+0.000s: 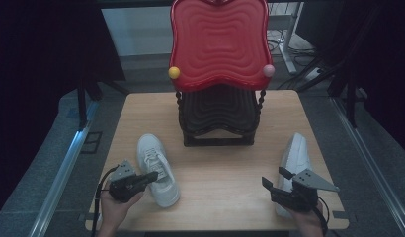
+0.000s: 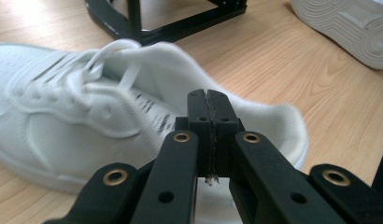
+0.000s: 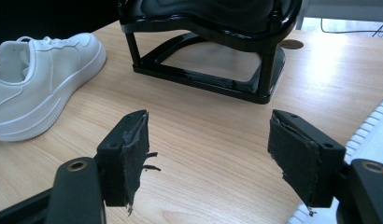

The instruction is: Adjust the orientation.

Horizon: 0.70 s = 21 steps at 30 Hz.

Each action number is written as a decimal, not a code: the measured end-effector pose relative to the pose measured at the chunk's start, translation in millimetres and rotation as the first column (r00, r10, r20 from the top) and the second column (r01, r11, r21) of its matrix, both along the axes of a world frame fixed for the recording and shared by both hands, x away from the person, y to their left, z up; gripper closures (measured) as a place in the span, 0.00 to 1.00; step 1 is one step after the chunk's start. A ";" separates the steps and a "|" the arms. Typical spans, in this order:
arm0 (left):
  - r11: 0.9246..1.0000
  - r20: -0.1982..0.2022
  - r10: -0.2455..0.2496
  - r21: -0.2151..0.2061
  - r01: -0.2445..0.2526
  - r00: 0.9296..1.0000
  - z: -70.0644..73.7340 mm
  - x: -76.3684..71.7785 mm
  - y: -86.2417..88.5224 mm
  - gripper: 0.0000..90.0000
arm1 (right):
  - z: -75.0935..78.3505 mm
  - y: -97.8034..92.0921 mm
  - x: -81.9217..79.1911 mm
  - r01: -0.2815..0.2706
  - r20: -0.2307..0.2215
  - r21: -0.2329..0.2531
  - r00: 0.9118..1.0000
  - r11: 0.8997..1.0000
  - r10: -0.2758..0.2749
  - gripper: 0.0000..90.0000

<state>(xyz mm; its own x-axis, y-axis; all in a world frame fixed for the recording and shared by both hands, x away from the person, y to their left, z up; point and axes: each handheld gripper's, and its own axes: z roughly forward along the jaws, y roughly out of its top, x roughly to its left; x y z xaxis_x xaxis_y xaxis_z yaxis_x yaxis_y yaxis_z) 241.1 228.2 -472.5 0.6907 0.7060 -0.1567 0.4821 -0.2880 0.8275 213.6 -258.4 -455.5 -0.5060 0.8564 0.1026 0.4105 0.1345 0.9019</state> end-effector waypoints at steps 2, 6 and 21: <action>1.000 -0.002 -0.002 -0.002 0.002 1.000 0.1 -2.1 -1.5 1.00 | 0.9 -1.0 -0.5 0.001 0.001 -0.001 1.000 1.000 -0.001 0.32; 1.000 -0.009 -0.018 -0.021 0.018 1.000 2.2 -6.9 -6.4 1.00 | 2.3 -0.2 -1.1 0.000 0.007 0.000 1.000 1.000 0.000 0.32; 0.992 -0.030 -0.071 0.104 0.073 0.997 2.3 -16.4 -75.8 1.00 | -0.6 2.2 -0.6 -0.005 -0.002 -0.005 1.000 1.000 0.005 0.32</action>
<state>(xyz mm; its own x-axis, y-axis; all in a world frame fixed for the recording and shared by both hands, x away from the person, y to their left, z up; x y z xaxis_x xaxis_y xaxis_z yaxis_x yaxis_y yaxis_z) 224.6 152.5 -470.3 0.7370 0.6680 -0.1031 0.4778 -0.4069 0.7786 213.0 -256.2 -456.1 -0.5099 0.8544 0.0997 0.4118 0.1406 0.9004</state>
